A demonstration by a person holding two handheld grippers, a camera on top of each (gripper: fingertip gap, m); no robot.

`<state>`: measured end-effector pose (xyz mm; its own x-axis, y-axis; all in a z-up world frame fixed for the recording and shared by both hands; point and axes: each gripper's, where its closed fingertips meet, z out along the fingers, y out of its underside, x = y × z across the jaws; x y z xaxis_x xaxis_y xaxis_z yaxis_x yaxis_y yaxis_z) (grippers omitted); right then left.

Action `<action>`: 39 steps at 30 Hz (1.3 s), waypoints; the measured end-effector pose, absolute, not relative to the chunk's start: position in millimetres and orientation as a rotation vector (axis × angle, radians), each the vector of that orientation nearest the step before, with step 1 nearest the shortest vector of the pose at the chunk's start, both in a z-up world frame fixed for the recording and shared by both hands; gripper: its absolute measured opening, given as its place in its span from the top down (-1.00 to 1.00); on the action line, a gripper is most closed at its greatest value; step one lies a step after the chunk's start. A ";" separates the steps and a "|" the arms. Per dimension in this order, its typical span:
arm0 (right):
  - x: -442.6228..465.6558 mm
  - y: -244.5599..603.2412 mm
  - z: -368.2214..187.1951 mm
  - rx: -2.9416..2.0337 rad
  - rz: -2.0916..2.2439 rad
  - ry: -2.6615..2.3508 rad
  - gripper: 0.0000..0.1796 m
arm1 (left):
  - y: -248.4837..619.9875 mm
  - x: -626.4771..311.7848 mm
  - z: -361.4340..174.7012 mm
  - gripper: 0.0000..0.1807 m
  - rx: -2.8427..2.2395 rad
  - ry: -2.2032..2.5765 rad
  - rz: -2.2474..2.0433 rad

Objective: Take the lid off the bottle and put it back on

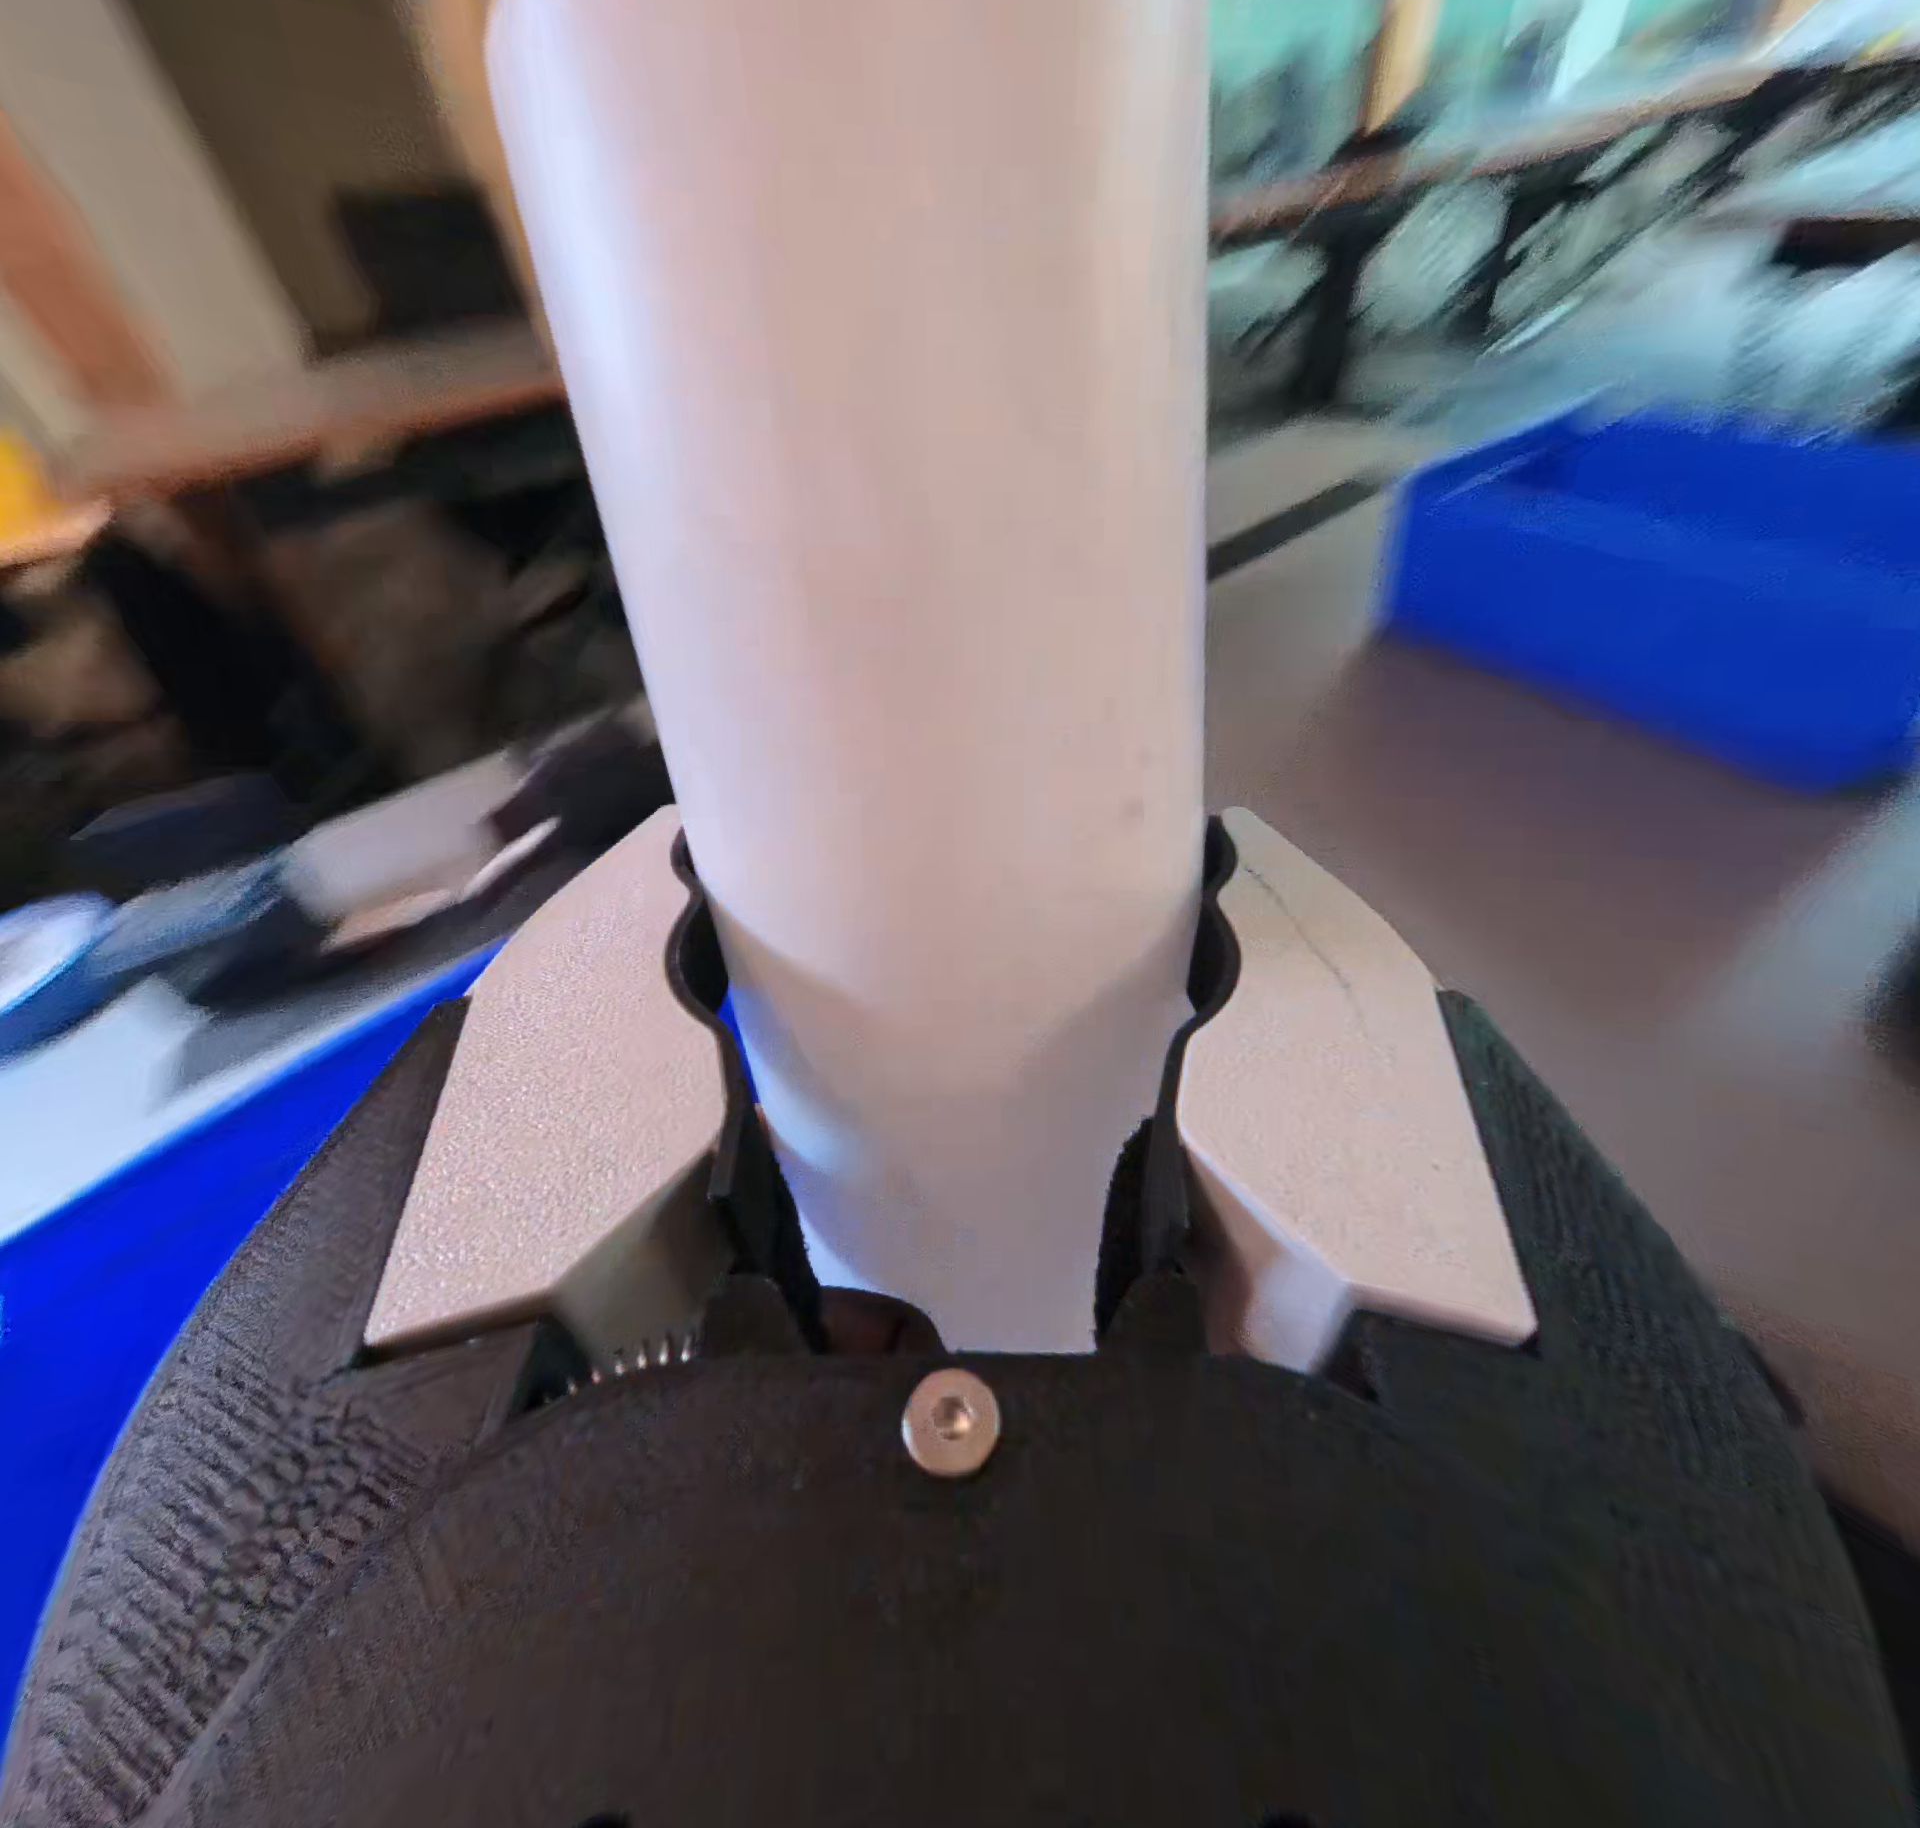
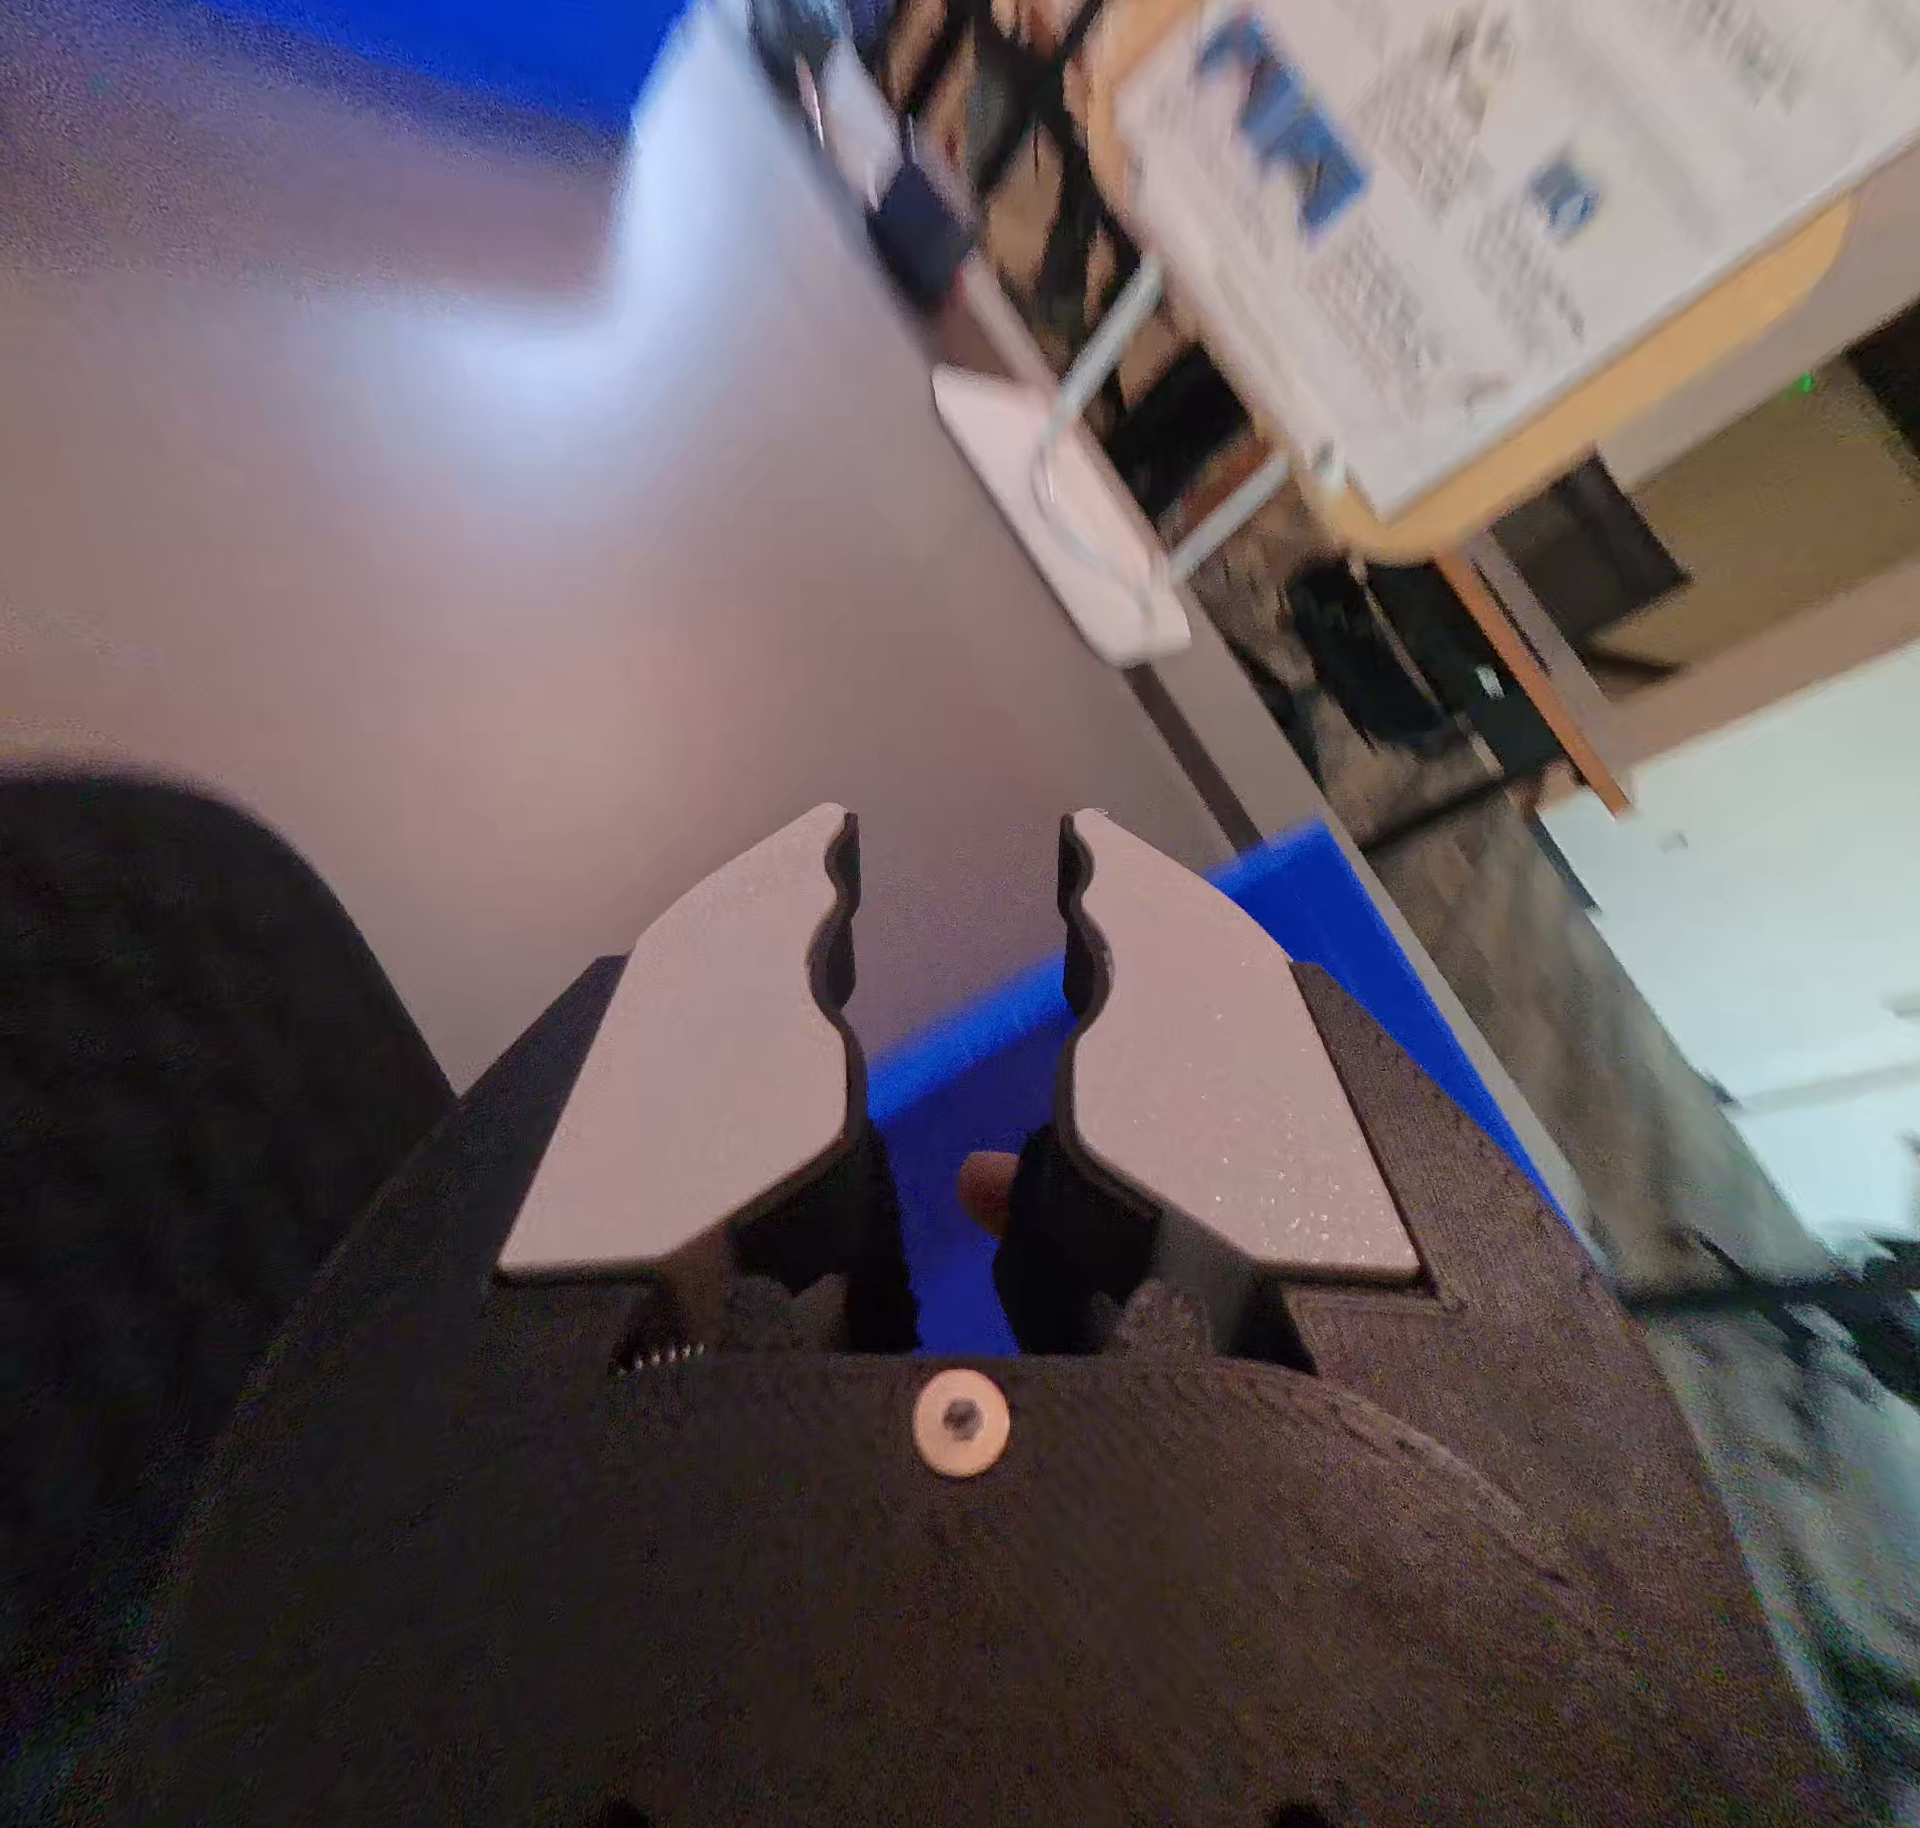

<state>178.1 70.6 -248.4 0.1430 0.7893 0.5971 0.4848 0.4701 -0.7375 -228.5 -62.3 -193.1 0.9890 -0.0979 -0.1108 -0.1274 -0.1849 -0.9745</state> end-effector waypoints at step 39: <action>12.2 -46.3 -194.3 -1.064 1.272 -1.337 0.16 | -13.9 44.9 -279.4 -0.07 -1.570 0.700 -0.283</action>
<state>12.2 -46.3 -194.3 -0.1485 0.9860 0.0755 -0.0265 0.0724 -0.9970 44.9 -13.9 -279.4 0.7801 -0.5840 -0.2245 -0.2637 0.0185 -0.9644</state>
